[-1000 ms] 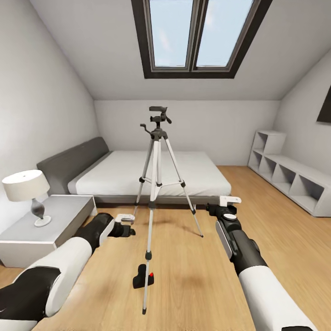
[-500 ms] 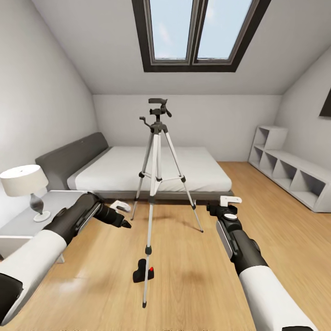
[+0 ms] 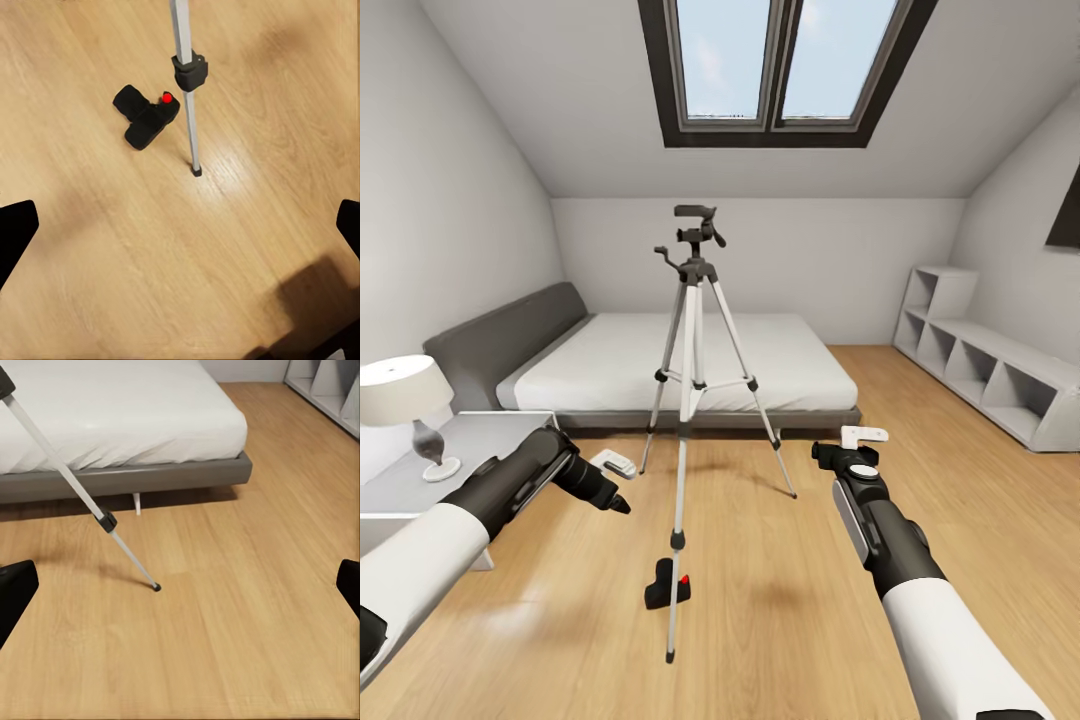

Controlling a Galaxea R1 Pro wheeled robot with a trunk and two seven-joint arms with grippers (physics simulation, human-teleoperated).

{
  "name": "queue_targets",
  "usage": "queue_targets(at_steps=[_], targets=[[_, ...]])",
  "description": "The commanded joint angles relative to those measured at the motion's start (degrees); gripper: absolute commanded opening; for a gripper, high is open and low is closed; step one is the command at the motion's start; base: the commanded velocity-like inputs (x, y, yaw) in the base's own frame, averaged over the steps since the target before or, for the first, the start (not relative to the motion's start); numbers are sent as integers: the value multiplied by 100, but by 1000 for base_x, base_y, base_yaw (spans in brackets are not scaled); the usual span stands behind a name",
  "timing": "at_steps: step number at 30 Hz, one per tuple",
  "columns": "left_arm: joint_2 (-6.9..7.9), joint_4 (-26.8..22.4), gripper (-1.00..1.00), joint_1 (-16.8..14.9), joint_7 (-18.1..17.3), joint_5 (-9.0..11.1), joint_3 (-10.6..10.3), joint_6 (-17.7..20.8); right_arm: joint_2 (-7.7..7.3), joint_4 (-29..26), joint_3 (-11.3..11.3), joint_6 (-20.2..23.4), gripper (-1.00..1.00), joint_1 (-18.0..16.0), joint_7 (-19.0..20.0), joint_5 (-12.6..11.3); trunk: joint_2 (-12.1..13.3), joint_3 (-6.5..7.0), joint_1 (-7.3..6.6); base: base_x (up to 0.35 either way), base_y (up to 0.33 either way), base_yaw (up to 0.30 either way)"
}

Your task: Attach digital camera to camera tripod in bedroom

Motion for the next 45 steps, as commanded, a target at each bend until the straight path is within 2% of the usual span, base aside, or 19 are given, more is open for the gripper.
queue_targets(at_steps=[1, 17, 27, 35, 45], targets=[[6, -8, 100, -5, -8, 10, -22, 27, 1, -6, 3, 34, 100, -4, -20, 2, -3, -8, -1, 5, 83, -149], [9, 7, 100, -2, 8, -46, -36, 9, 13, -77, 15, 41, 100, -4, -20, -1, -3, -11, -1, 25, 100, -21], [3, 20, 100, 11, 8, -44, -46, 1, -13, -77, 4, 34, 100, -4, -29, 5, -3, -11, -1, 19, 235, 0], [-31, 148, 100, 12, 8, -46, -52, 0, -13, -77, 4, 34, 100, -4, -29, 5, -3, -11, -1, 1, 35, -2], [-35, 182, 100, 16, 8, -44, -54, -1, -13, -77, 4, 34, 100, -6, -29, 5, -3, 6, -1, 0, 40, -158]])
